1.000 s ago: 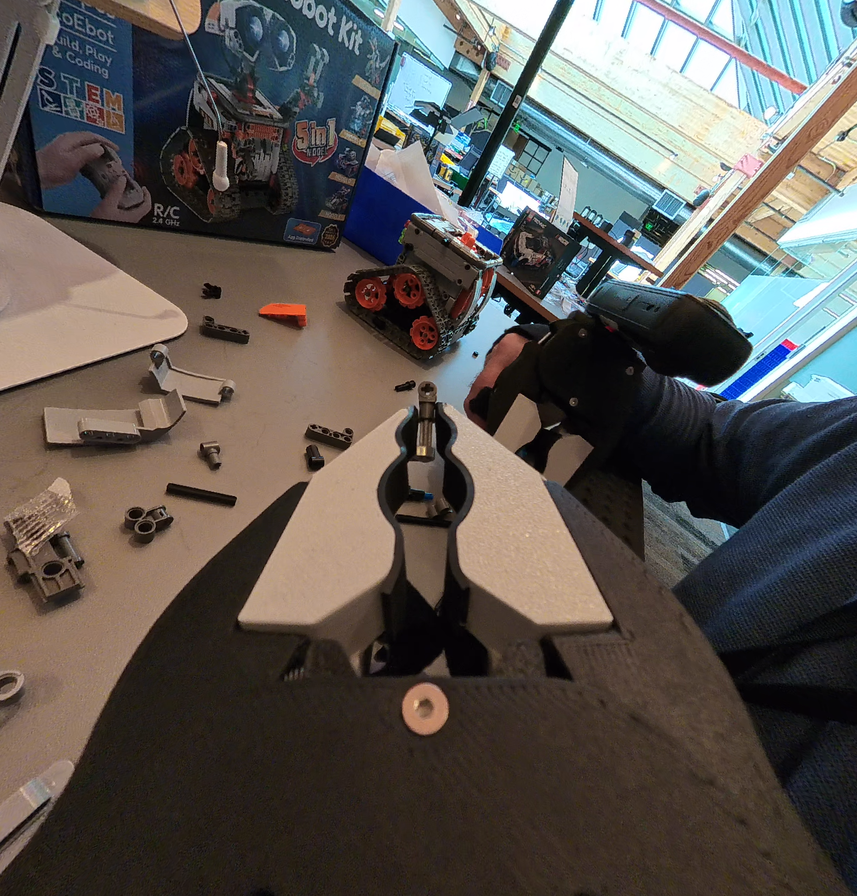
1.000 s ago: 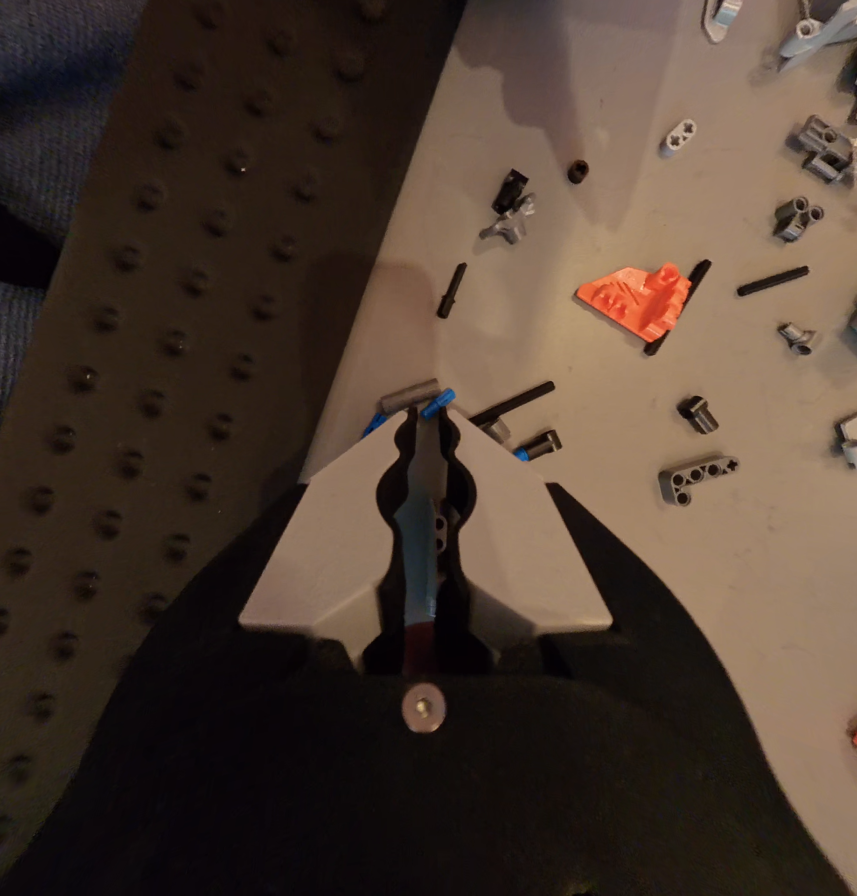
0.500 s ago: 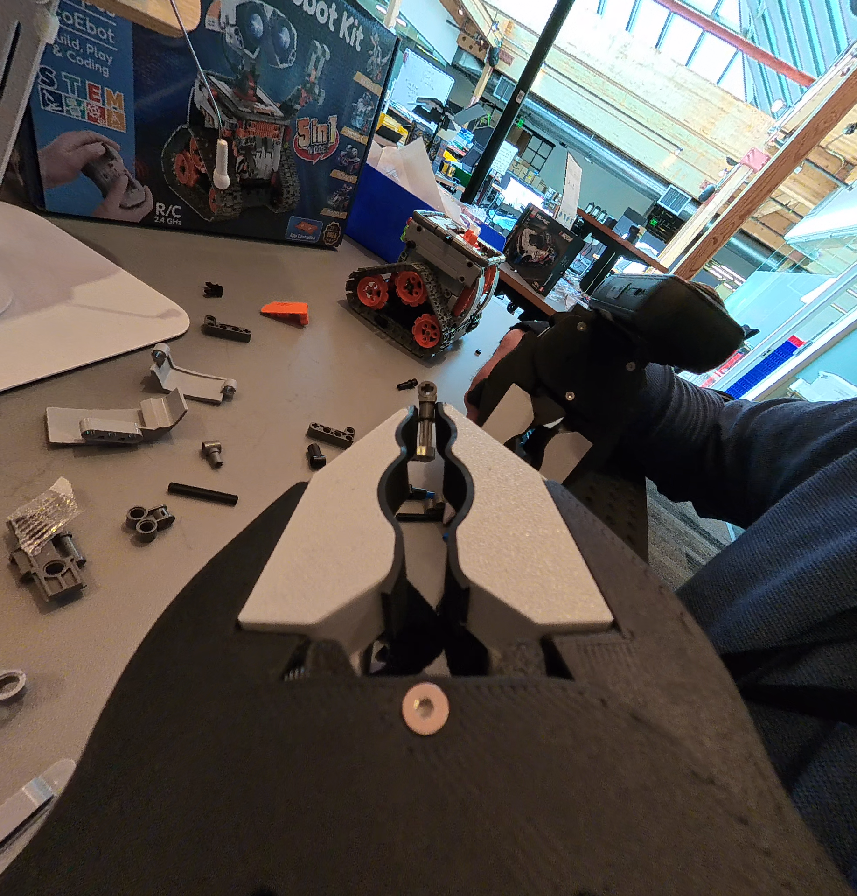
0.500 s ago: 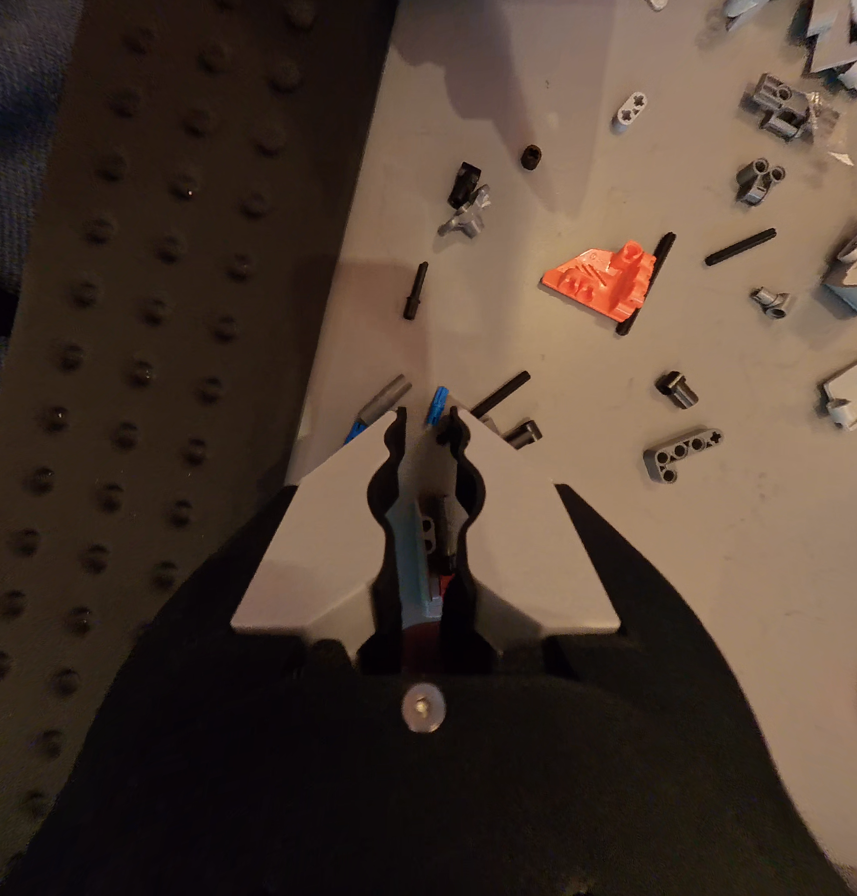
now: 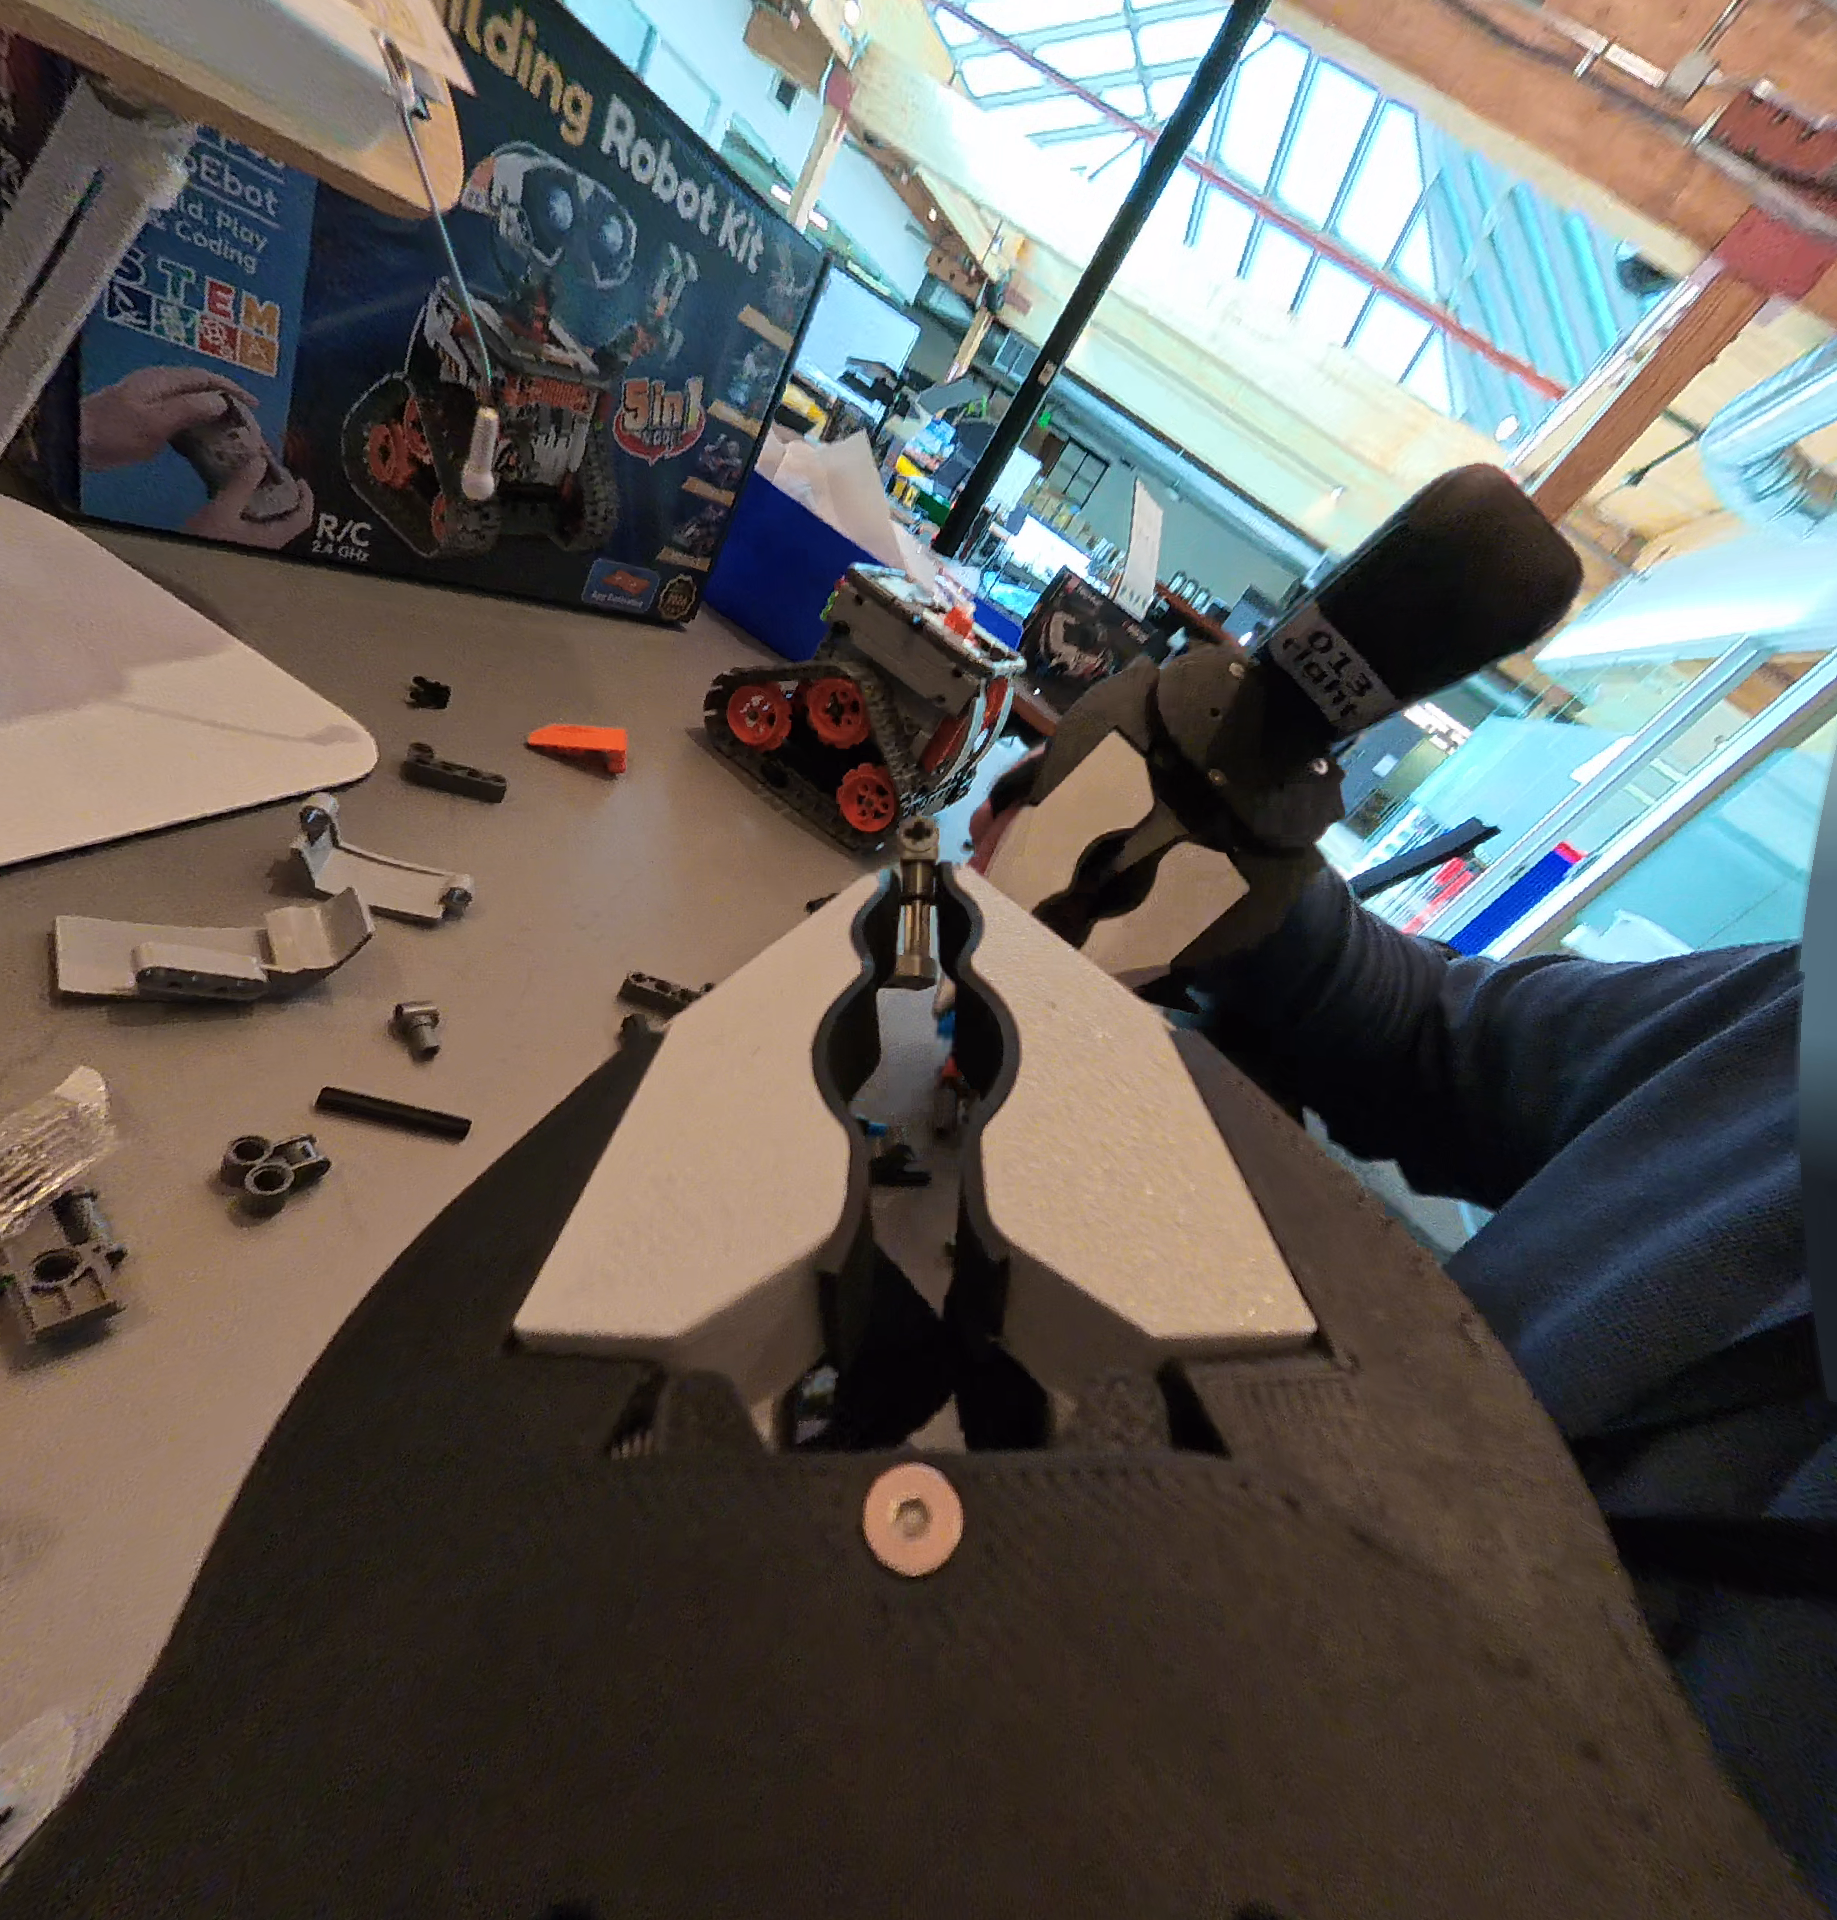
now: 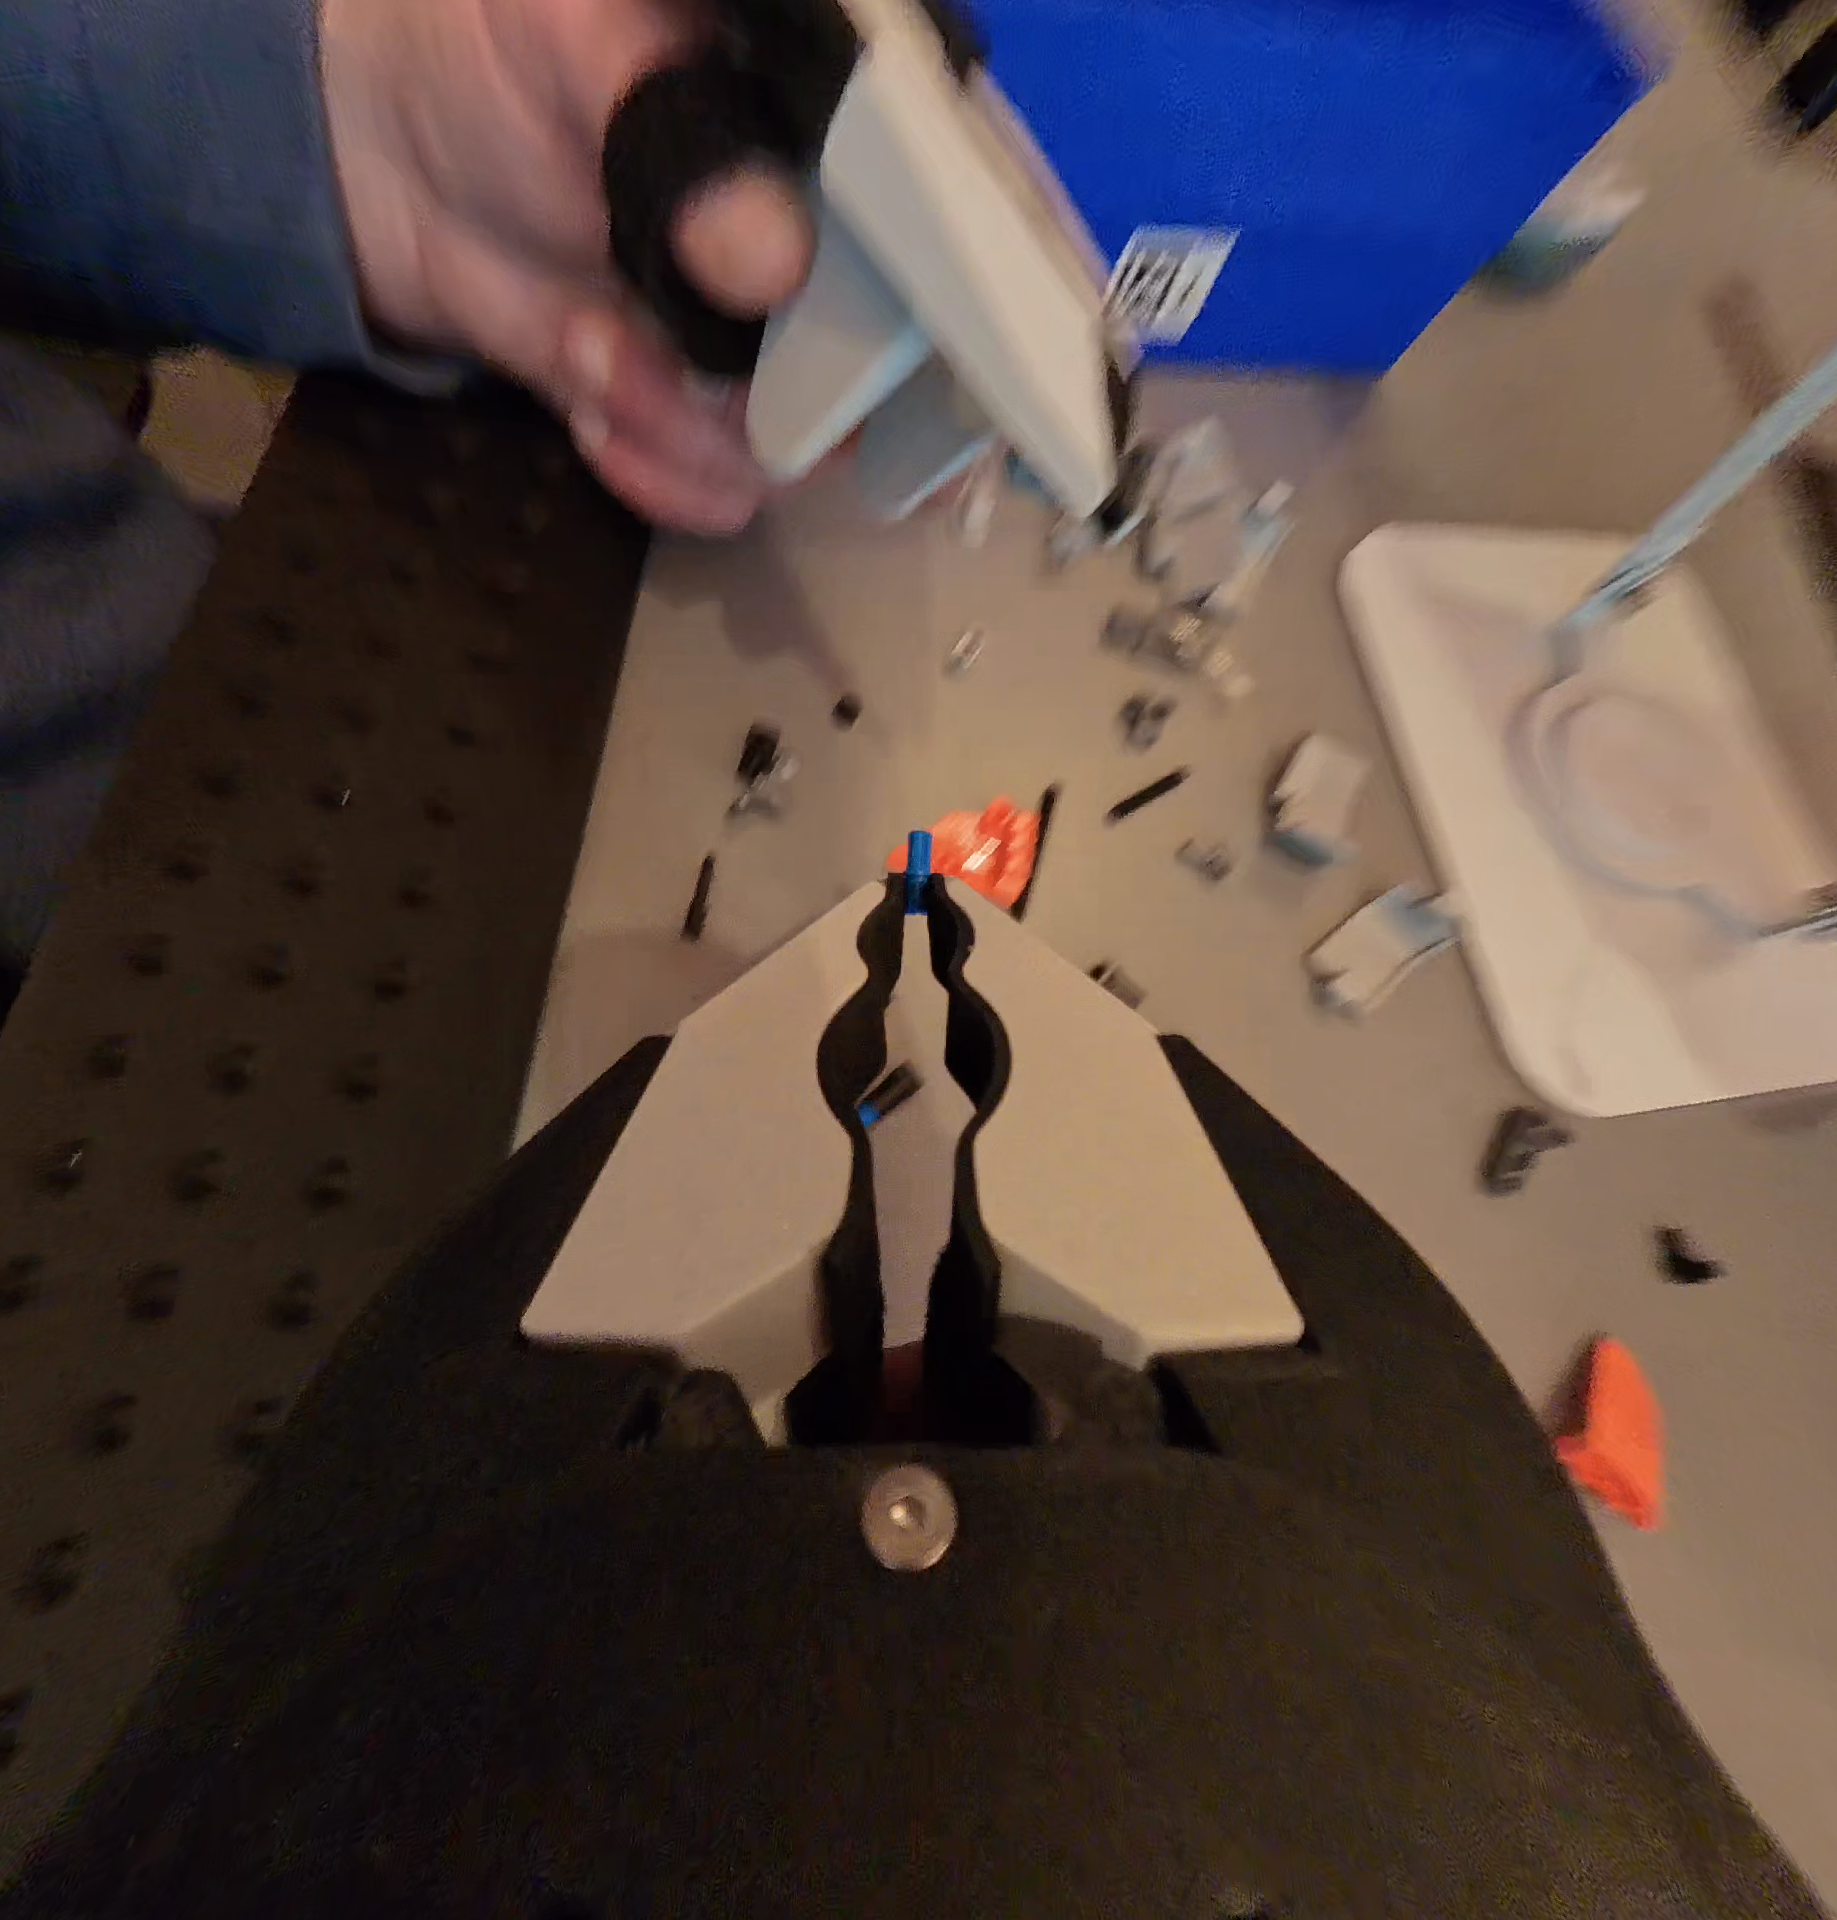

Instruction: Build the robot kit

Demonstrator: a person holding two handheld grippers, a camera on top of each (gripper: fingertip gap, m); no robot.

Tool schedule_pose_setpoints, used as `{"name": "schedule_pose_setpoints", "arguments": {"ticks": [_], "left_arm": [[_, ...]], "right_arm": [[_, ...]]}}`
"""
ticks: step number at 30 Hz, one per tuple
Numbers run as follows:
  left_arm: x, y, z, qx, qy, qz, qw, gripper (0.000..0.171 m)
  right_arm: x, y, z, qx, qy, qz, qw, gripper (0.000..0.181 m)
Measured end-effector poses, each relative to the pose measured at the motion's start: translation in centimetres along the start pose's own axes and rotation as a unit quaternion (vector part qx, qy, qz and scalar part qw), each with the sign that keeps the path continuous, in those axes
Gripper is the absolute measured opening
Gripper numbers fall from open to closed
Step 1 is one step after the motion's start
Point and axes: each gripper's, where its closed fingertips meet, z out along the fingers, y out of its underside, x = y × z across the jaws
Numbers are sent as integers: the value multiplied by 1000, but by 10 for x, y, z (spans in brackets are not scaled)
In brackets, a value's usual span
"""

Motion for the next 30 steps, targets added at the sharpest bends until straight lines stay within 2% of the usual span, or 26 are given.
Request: {"name": "schedule_pose_setpoints", "arguments": {"ticks": [4, 9, 17, 21, 24, 30], "left_arm": [[14, -6, 4, 24, 37, -12, 999, 6], [28, -11, 12, 48, 82, -49, 994, 6], [41, -15, 20, 68, 128, -87, 986, 5], [43, -14, 23, 69, 129, -87, 985, 6], [42, -12, 24, 64, 119, -71, 988, 6], [39, -4, 28, 26, 65, 23, 997, 6]], "right_arm": [[17, -40, -20, 95, 68, -19, 993, 1], [23, -65, -35, 153, 106, -30, 982, 1], [28, -69, -45, 163, 128, -28, 978, 1], [28, -67, -47, 160, 126, -25, 979, 1], [27, -66, -47, 152, 129, -29, 979, 1], [26, -60, -45, 120, 133, -40, 983, 1]]}}
